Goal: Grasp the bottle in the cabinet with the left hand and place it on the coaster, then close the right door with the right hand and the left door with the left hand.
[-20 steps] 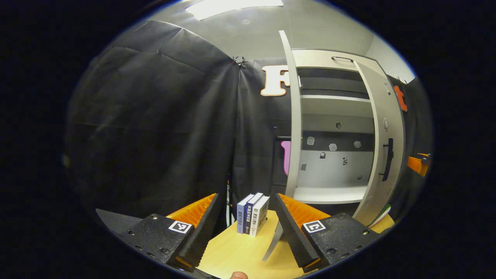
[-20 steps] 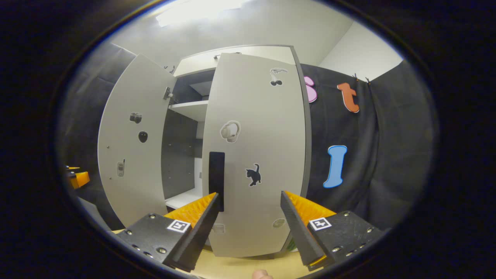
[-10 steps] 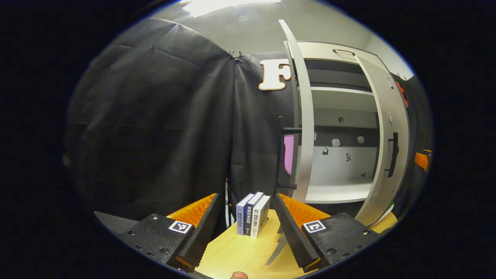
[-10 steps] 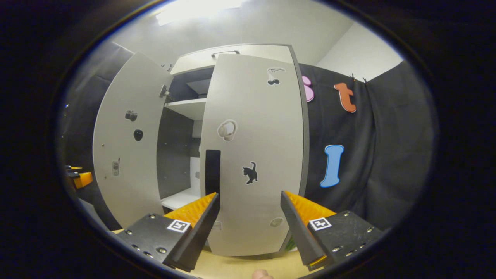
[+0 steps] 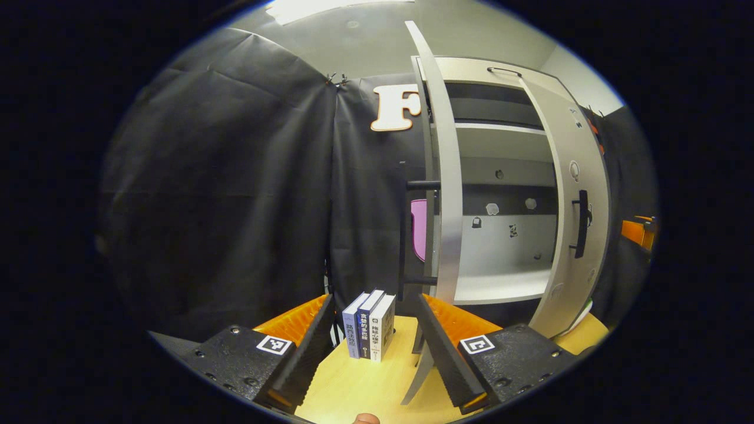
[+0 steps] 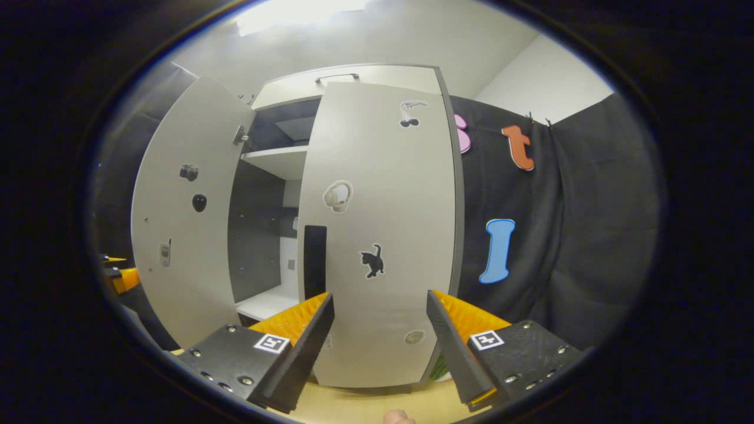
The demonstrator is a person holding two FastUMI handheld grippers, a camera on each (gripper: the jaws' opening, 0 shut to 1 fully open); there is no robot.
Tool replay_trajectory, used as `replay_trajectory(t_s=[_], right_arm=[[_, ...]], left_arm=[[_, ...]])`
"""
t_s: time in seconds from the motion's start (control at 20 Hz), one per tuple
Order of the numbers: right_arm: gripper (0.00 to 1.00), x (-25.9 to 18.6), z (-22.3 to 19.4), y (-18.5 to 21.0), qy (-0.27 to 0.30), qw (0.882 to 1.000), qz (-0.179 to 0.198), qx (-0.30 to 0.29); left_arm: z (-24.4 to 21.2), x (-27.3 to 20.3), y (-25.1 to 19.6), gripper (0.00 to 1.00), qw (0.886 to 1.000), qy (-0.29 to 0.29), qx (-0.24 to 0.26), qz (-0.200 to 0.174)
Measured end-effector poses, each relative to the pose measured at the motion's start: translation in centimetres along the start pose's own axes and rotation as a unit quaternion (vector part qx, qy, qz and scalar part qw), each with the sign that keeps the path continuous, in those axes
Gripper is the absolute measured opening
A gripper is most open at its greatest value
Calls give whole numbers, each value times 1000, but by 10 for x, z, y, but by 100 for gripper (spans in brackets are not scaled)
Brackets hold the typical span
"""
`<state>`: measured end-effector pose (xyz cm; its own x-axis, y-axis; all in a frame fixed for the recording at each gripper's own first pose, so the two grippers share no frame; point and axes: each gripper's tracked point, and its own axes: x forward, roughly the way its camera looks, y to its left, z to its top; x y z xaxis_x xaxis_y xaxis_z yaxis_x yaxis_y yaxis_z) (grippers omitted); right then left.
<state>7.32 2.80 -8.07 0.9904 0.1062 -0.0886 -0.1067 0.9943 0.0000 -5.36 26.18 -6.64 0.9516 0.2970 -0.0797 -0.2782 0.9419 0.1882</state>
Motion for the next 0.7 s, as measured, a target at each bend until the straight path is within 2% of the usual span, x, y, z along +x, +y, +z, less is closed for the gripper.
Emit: replay_trajectory(t_s=[0.1, 0.25, 0.5, 0.7], right_arm=[[96, -1, -1, -2, 0, 1000, -3, 0], [96, 1, -2, -6, 2, 1000, -7, 2], [96, 2, 1, -10, -3, 1000, -8, 6], [96, 3, 1, -11, -4, 1000, -7, 5]], left_arm=[[0, 1, -3, 89, 1000, 2, -9, -14], [0, 1, -4, 86, 1000, 4, -10, -16], [-3, 3, -10, 88, 999, 5, -11, -37], [-1, -4, -31, 88, 999, 4, -11, -53]])
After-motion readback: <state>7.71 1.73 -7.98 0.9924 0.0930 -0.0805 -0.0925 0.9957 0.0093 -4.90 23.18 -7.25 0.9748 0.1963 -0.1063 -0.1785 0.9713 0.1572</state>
